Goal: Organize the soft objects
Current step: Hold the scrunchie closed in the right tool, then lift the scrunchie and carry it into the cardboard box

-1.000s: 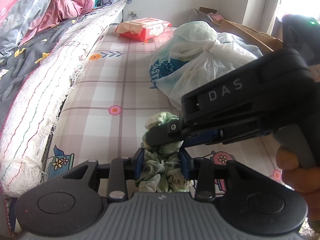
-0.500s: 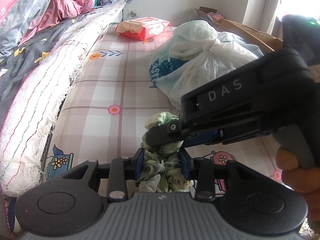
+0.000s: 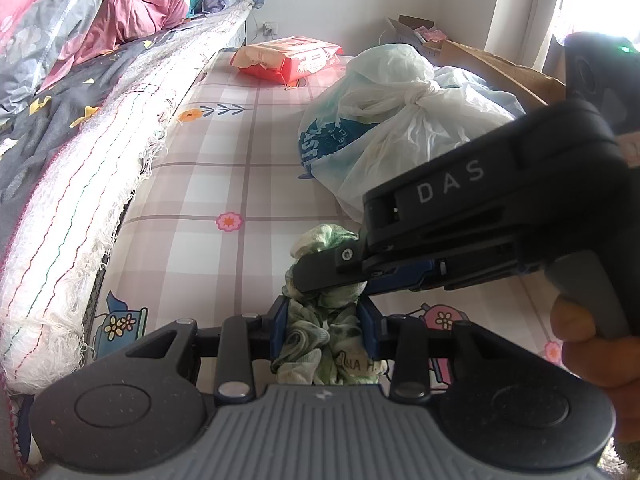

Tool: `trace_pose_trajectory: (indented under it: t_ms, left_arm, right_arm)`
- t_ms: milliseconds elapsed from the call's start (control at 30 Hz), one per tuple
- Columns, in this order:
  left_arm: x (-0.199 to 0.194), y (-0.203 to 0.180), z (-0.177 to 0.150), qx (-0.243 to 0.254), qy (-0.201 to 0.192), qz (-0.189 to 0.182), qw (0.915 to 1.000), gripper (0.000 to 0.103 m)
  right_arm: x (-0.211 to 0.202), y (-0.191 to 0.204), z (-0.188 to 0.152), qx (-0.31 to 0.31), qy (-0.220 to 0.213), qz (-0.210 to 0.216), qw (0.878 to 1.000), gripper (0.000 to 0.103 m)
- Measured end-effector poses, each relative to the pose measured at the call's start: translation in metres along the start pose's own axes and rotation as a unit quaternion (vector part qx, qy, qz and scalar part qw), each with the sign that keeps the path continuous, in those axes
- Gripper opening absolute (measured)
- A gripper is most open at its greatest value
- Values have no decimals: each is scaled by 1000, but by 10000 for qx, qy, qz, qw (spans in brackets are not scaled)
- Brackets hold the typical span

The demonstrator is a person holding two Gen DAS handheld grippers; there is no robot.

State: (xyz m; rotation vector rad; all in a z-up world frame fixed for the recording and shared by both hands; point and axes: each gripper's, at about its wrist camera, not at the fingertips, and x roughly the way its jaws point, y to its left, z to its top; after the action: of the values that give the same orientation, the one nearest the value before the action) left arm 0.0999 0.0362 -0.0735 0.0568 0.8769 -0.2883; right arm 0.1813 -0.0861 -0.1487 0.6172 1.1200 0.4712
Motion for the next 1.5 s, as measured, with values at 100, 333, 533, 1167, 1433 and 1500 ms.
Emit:
trace_pose_trajectory:
  t_ms: [100,333,533,1167,1433,1500]
  left_arm:
    - [0,0,0,3,-1,3,10000,38]
    - [-1,0,0,2,-9,2,10000,38]
    - [-2,0,1,9,-31,1,10000,38]
    - [-40,-14,20,290,-619,43,9977,36]
    - [-65,-78,70,1138,-1246,-474,9845,37]
    - [-64,-105,82,1345,-1314,-718,9795,37]
  right_arm:
    - [0,0,0,3,-1,2,10000,25]
    - [0,0,0,1,-11,-1,10000,25]
    - [-1,0,-1,8,-23,-2,10000,25]
    - [-41,25,4,-401,-461,191,9980,24]
    - [-140,17,11,-478,-1575,328,9858,23]
    - [-171,3,12,-412,-1847,280,9815,23]
